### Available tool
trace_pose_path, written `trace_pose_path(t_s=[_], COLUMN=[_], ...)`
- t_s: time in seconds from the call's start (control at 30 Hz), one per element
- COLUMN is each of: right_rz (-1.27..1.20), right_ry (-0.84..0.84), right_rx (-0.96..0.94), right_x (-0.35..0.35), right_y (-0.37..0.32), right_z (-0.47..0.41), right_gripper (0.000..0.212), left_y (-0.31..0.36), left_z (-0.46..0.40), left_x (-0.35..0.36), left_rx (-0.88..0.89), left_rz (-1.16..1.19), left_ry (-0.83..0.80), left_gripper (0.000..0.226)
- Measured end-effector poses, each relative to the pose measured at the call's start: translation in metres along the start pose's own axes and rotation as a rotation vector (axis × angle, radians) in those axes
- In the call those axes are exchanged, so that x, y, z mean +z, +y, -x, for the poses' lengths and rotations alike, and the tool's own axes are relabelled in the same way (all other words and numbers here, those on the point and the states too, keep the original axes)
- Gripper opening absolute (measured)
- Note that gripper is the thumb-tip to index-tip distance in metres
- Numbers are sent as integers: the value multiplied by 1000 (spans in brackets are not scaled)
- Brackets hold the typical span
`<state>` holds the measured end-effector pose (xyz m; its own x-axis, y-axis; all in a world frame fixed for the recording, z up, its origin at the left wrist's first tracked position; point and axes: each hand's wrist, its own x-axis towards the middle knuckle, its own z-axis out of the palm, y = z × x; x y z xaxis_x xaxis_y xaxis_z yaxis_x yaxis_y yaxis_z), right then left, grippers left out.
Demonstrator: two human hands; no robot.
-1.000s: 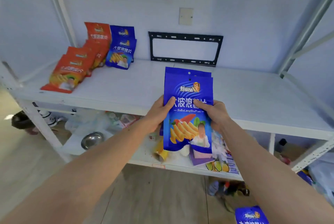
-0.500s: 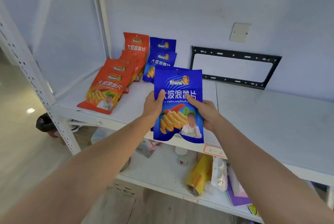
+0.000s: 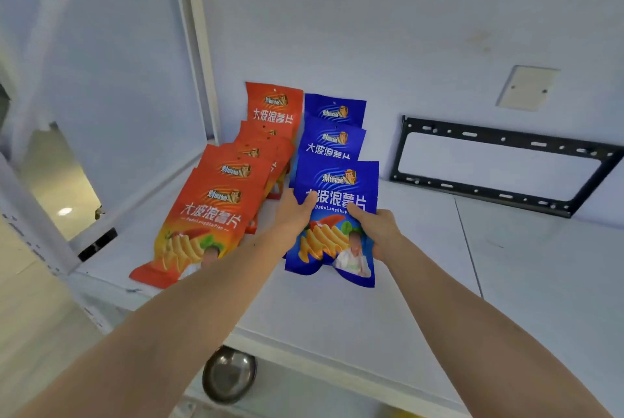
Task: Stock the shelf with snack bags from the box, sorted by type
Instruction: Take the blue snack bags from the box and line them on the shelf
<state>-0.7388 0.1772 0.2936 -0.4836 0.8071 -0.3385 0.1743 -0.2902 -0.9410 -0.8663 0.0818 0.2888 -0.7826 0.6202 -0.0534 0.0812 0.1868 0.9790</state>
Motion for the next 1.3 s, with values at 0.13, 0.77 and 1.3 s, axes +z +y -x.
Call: trace_pose_path(t_s=[0.13, 0.77, 1.3], right_rz=[-14, 104, 118], right_ry=[41, 211, 229], right_rx=[0, -80, -110], right_x=[22, 66, 67], right_y=[-7, -11, 4], right_z=[-30, -102, -83], right_gripper=[35, 36, 65], left_y=[-7, -27, -25], left_z=[-46, -124, -102], left_x=[-8, -15, -15], left_rx=[-5, 74, 49], left_rz=[6, -14, 1], left_ry=[-21, -169, -110], left_gripper=[41, 73, 56])
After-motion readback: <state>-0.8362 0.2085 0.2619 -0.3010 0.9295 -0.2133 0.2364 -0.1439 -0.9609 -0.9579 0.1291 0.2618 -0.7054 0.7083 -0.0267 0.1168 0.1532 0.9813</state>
